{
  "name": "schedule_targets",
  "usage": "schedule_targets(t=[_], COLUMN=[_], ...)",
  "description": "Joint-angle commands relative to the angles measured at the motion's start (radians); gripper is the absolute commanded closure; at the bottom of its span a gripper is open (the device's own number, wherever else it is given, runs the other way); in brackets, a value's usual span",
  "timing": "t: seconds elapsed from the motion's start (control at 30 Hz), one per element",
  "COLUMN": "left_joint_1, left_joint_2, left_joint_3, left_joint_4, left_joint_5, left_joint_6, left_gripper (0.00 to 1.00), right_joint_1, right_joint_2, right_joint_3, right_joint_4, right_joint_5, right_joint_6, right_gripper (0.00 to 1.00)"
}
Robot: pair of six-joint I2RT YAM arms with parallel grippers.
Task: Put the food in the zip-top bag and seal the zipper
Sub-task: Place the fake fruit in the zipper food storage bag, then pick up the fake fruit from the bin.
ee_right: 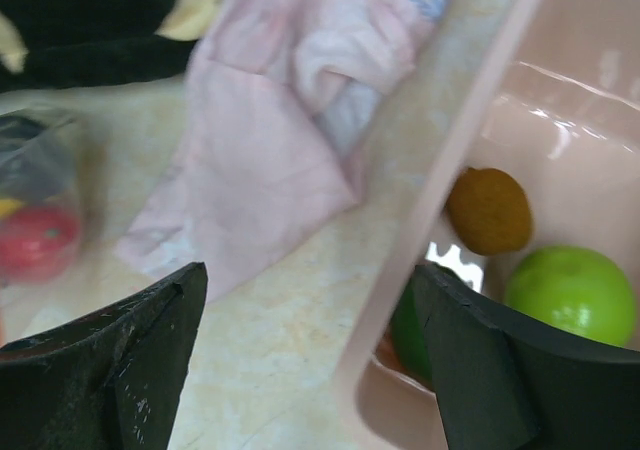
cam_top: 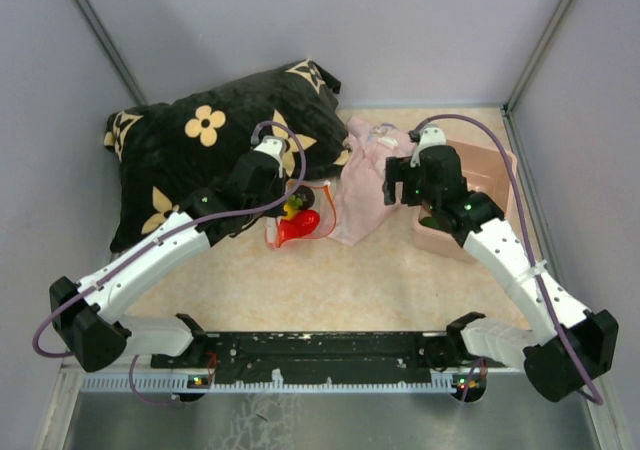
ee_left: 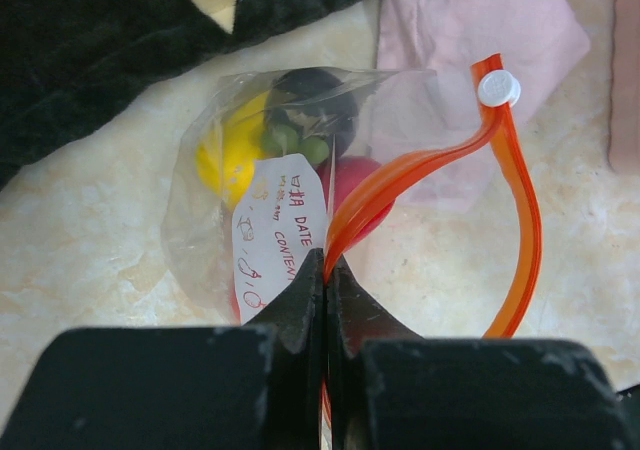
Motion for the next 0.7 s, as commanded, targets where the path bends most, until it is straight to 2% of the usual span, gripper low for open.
schedule_targets(t=[0.0, 0.13, 0.33, 0.67], left_joint_1=[0.000, -0.001, 0.000, -0.001], left_joint_2=[-0.066, -0.116, -0.118, -0.097], left_joint_3=[-0.085, -0.140, -0.156, -0.130], left_joint_4=[0.104, 0.171, 0.213, 0.197], left_joint_5=[-0.099, -0.107, -0.170, -0.192], left_joint_6=[0.015, 0.018, 0.047, 0.068], left_gripper=[1.00, 1.00, 1.00, 1.00], right_joint_1=[-0.100, -0.174, -0.234, -0.368], right_joint_2=[0.038, 0.082, 0.173, 0.268], right_joint_3=[0.064, 0.128, 0.208, 0.140], right_joint_4=[-0.051, -0.115, -0.254, -0.307], right_joint_5=[0.003, -0.025, 0.038, -0.047], right_joint_6=[0.009, 0.069, 0.063, 0.062], right_gripper=[0.16, 0.16, 0.16, 0.15])
